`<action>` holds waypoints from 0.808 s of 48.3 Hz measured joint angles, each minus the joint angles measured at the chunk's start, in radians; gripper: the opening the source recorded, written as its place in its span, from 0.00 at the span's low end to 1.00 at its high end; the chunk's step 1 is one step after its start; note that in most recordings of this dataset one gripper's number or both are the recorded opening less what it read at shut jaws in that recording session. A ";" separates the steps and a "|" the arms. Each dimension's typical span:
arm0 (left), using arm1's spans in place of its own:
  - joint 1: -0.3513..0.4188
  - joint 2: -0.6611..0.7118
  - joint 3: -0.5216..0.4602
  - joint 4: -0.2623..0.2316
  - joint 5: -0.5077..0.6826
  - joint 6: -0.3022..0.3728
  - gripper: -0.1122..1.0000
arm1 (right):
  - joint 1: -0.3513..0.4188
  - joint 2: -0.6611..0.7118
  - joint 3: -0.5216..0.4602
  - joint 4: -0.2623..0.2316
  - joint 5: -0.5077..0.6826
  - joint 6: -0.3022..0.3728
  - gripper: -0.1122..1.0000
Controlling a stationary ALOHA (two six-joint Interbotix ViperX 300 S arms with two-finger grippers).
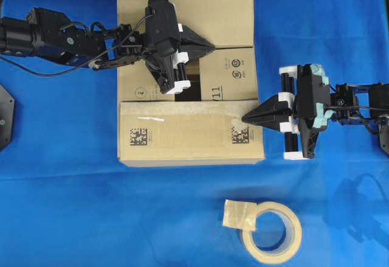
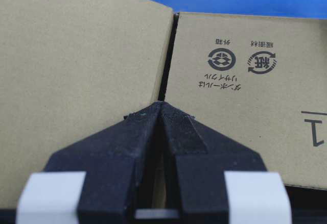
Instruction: Close the cardboard box.
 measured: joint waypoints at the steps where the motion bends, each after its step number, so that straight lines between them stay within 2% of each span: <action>1: 0.002 0.002 0.000 0.000 0.002 0.000 0.10 | 0.000 0.002 0.002 0.000 0.000 -0.002 0.10; 12: 0.000 -0.008 0.000 0.000 0.006 -0.002 0.10 | 0.000 0.000 0.000 0.002 0.000 -0.002 0.10; 21: 0.002 -0.078 -0.017 0.000 0.041 -0.008 0.10 | 0.000 0.002 0.002 0.002 0.000 -0.003 0.10; 32: 0.003 -0.163 -0.077 0.000 0.153 0.009 0.10 | 0.000 0.002 0.000 0.003 -0.002 -0.005 0.10; 39: 0.040 -0.192 -0.130 0.000 0.244 0.043 0.10 | 0.000 0.002 0.000 0.003 -0.002 -0.005 0.10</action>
